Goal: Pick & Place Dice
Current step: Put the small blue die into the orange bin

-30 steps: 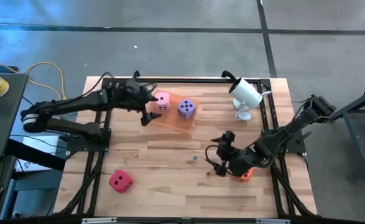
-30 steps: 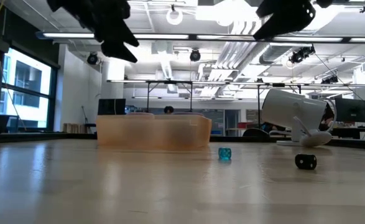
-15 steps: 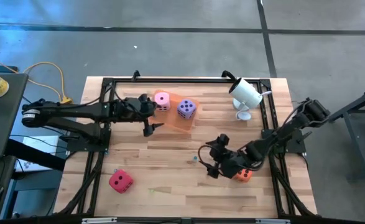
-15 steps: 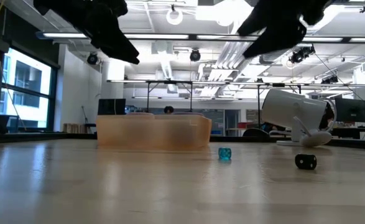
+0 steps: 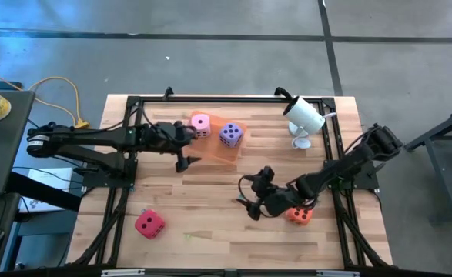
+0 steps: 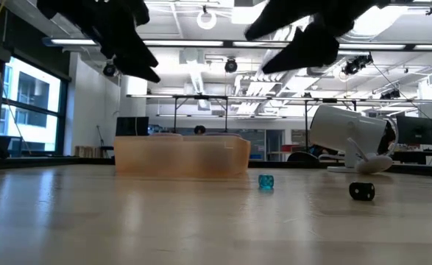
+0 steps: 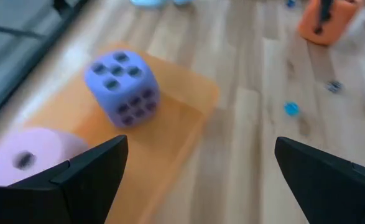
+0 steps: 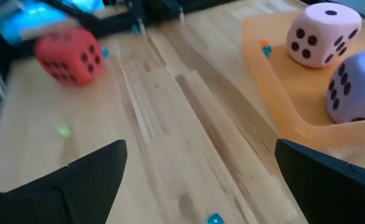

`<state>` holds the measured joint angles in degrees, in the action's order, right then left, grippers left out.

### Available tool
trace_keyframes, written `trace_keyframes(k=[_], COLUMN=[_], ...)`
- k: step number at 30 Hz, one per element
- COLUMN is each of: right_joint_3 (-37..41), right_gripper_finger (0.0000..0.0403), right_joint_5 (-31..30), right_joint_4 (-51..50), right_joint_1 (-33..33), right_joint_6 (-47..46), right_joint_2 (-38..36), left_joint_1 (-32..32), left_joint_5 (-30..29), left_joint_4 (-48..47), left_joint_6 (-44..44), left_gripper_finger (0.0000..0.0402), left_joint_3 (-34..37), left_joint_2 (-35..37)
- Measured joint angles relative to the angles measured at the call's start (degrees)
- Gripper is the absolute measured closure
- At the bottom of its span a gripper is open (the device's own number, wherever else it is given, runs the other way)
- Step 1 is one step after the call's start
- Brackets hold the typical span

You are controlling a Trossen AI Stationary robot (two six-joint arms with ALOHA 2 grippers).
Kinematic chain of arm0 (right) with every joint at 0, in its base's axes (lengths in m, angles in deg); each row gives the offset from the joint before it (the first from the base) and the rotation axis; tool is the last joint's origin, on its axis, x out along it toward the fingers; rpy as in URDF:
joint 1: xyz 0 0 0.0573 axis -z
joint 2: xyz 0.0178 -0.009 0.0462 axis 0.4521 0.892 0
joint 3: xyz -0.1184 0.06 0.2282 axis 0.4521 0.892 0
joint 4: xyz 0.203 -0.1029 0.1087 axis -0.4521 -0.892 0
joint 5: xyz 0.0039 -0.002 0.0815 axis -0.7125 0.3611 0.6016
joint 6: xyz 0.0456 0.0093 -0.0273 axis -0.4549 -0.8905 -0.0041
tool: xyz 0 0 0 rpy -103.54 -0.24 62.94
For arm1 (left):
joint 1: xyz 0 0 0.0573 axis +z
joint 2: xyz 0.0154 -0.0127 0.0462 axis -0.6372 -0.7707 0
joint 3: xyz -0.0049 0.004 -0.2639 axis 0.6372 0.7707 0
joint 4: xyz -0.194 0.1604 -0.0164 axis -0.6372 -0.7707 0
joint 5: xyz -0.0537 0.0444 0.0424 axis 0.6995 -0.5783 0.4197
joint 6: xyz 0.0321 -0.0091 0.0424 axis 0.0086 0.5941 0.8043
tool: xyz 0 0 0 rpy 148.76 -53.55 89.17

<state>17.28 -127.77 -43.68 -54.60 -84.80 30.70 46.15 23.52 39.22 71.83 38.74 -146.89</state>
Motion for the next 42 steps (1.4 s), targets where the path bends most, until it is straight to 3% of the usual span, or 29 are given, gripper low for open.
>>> trace_keyframes(k=[6, 11, 22, 37, 42], right_joint_3=[0.15, 0.07, 0.04, -0.15, 0.02], right_gripper_finger=[0.0004, 0.0004, 0.0048, 0.0092, 0.0107], right_joint_5=[1.45, 5.04, 13.36, 12.91, 7.78], right_joint_4=[-5.82, -7.24, -10.91, -3.67, 0.5], right_joint_1=[1.42, 2.7, 3.19, 3.06, 3.19], right_joint_6=[-3.04, -3.17, -7.88, -3.17, -3.74], right_joint_2=[2.6, 4.75, 9.43, 19.07, 19.65], left_joint_1=[-1.6, -3.42, -4.33, -8.89, -10.45], left_joint_5=[0.13, -3.17, -3.7, -3.67, -3.68], left_joint_4=[-3.33, 1.3, 15.8, 16.86, 16.87], left_joint_6=[-0.89, 1.82, 2.51, -1.37, -4.19], left_gripper_finger=[0.0006, 0.0006, 0.0006, 0.0006, 0.0006], left_joint_3=[0.95, 3.24, 19.16, 20.96, 20.96], left_joint_2=[0.93, 3.4, 17.51, 18.21, 17.2])
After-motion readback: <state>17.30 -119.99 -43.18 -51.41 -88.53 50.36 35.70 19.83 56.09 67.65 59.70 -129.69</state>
